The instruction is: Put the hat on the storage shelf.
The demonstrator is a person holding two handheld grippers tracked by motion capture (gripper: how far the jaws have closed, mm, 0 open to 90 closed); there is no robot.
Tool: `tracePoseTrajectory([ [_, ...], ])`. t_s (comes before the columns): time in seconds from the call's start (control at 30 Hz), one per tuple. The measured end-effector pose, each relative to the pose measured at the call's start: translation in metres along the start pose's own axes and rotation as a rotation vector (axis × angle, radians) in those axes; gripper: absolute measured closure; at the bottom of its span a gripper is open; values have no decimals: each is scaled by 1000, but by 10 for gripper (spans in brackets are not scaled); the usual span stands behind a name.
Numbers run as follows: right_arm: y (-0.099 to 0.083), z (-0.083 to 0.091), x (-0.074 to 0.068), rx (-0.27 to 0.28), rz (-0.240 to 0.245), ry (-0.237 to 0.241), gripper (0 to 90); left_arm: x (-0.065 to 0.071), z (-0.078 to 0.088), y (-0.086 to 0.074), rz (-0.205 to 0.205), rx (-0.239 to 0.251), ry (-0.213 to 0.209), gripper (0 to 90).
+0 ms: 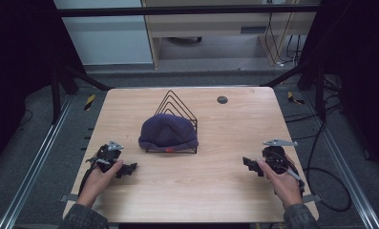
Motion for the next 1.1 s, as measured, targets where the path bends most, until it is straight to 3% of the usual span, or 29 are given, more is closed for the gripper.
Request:
tracePoseTrajectory([
  [0.17, -12, -15, 0, -15, -13, -6, 109, 1, 0, 0, -6, -1, -6, 0],
  [0.57, -24, -32, -10, -49, 26, -16, 91, 3, -1, 1, -12, -1, -12, 0],
  [0.7, -27, -33, -14, -45, 66, -29, 74, 4, -1, 2, -14, 0, -15, 0],
  [0.93, -36, -37, -21, -21, 180, -77, 28, 4, -1, 2, -21, -3, -16, 0],
  [1.1, -38, -37, -22, -4, 183, -69, 27, 6, 0, 1, -24, -6, -17, 0],
])
Point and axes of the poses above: each handheld gripper's, and its own axes: z roughly backward along the jaws, y roughly out of its top, x roughly to its right, the point moved 2 cm from there along -z, roughly forward along the jaws, and after that the axes turned 2 degrees about -z, right-handed, at the moved point
